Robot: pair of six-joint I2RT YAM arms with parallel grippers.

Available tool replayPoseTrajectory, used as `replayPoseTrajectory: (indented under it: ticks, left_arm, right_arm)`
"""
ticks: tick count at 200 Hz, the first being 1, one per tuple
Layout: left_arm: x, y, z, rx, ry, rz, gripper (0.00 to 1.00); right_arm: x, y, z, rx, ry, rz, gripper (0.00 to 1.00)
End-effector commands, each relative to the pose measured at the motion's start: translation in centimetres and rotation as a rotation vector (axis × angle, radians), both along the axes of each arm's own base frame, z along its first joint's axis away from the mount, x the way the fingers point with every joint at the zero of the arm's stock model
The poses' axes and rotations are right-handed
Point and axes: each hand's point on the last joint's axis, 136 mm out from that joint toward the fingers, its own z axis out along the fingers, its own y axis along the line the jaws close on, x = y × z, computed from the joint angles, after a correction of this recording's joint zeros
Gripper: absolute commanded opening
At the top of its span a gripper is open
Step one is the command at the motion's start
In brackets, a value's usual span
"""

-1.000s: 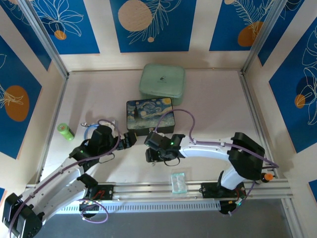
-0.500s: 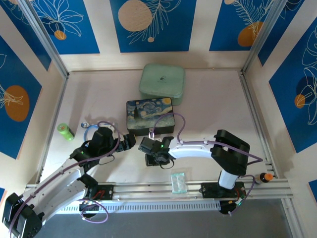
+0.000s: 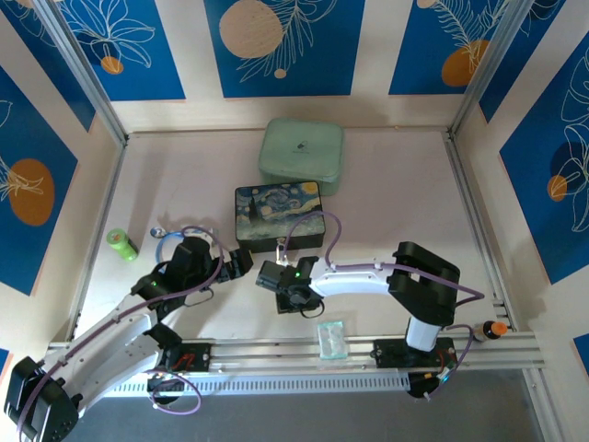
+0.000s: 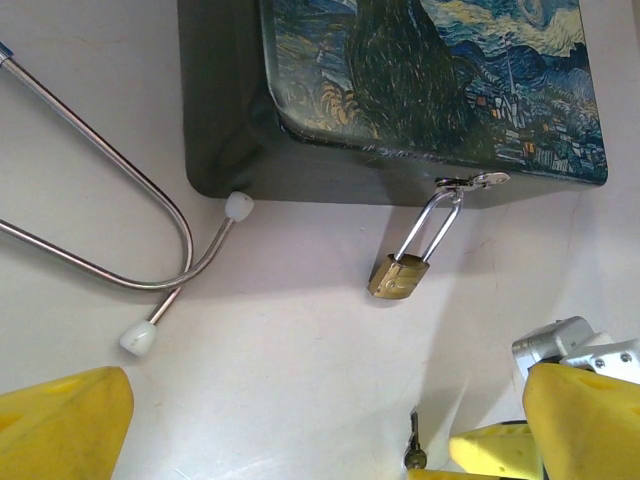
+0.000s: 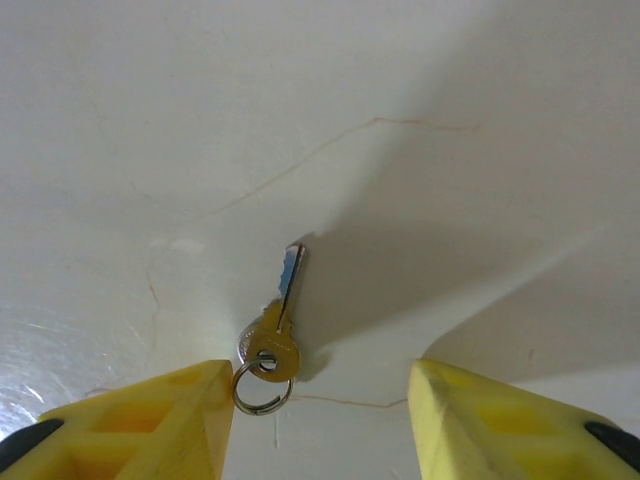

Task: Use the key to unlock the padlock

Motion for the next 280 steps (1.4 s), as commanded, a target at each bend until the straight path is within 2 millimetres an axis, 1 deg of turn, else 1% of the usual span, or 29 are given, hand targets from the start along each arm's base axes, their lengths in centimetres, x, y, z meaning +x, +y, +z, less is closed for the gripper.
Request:
replayPoseTrajectory:
  ticks: [1,16,20,29,46,57,79,101,122,135,155,161,175,179,188,192,209,217,226,233,241,255,260,280]
  left_arm:
    - [0.1,0.0,-0.1,-0.009,-0.006,0.014,0.99]
    - [0.1,0.0,-0.2,-0.008,-0.006,0.015,0.99]
    - [0.0,0.0,-0.2,-0.007,-0.004,0.014,0.99]
    - [0.1,0.0,-0.1,-0.008,-0.007,0.016,0.99]
    - [0.1,0.0,-0.2,-0.007,-0.005,0.017,0.99]
    - [0.0,0.1,-0.3,-0.006,-0.003,0.017,0.99]
    - [0.0,0.1,-0.5,-0.009,0.002,0.023,0.99]
    - [0.0,0.1,-0.5,-0.023,-0.001,0.033,0.99]
    - [0.1,0.1,-0.6,-0.027,0.000,0.038,0.99]
    - [0.1,0.1,-0.6,-0.029,0.001,0.040,0.99]
    - [0.2,0.0,-0.7,-0.032,0.003,0.044,0.99]
    - [0.3,0.0,-0.6,-0.033,0.000,0.044,0.99]
    - [0.3,0.0,-0.6,-0.032,0.000,0.047,0.99]
    - [0.3,0.1,-0.7,-0.030,0.001,0.048,0.99]
    - [0.4,0.0,-0.7,-0.030,0.001,0.047,0.99]
    - [0.4,0.0,-0.7,-0.030,0.003,0.046,0.99]
    - [0.4,0.0,-0.8,-0.028,0.007,0.045,0.99]
    - [0.4,-0.1,-0.9,-0.027,0.009,0.045,0.99]
    - [0.4,-0.1,-1.0,-0.025,0.011,0.045,0.99]
    - [0.4,-0.1,-1.0,-0.026,0.011,0.046,0.99]
    - [0.4,-0.1,-1.1,-0.024,0.012,0.045,0.99]
    - [0.4,-0.2,-1.1,-0.027,0.013,0.039,0.99]
    - [0.3,-0.5,-0.9,-0.033,0.006,0.021,1.00]
    - [0.4,-2.3,0.1,-0.098,-0.043,-0.069,0.95]
  right_arm:
    - [-0.5,-0.8,0.5,0.002,-0.010,0.010,0.50]
    - [-0.3,0.2,1.0,0.052,-0.021,0.027,0.50]
    - [-0.3,0.4,1.1,0.061,-0.022,0.033,0.48]
    - [-0.1,0.9,1.2,0.073,-0.025,0.037,0.48]
    - [0.1,1.7,1.3,0.081,-0.027,0.046,0.46]
    - [0.2,1.9,1.0,0.078,-0.025,0.040,0.46]
    - [0.2,1.5,0.3,0.057,-0.007,0.018,0.46]
    - [-0.1,1.3,-0.2,0.051,0.010,0.021,0.37]
    - [-0.5,0.9,-0.5,0.037,0.026,0.012,0.36]
    - [-0.9,0.7,-0.8,0.031,0.038,0.014,0.30]
    - [-1.2,0.1,-1.3,0.012,0.048,0.018,0.30]
    - [-1.2,0.0,-1.4,0.013,0.046,0.023,0.25]
    - [-1.0,-0.2,-1.7,0.023,0.050,0.024,0.24]
    - [-1.0,-0.2,-1.7,0.032,0.049,0.026,0.21]
    - [-0.9,-0.2,-1.9,0.050,0.052,0.030,0.19]
    - [-0.9,-0.1,-2.0,0.063,0.056,0.033,0.17]
    - [-0.6,0.3,-2.2,0.110,0.066,0.050,0.12]
    - [-0.6,0.4,-2.2,0.124,0.068,0.060,0.06]
    - [-0.5,0.4,-2.2,0.137,0.072,0.069,0.04]
    - [-0.5,0.4,-2.2,0.147,0.071,0.078,0.03]
    - [-0.4,0.2,-2.0,0.153,0.066,0.082,0.00]
    - [-0.3,0.0,-1.5,0.175,0.053,0.107,0.00]
    - [-0.2,0.0,-1.2,0.193,0.046,0.117,0.00]
    - [0.0,0.4,0.3,0.316,0.025,0.185,0.00]
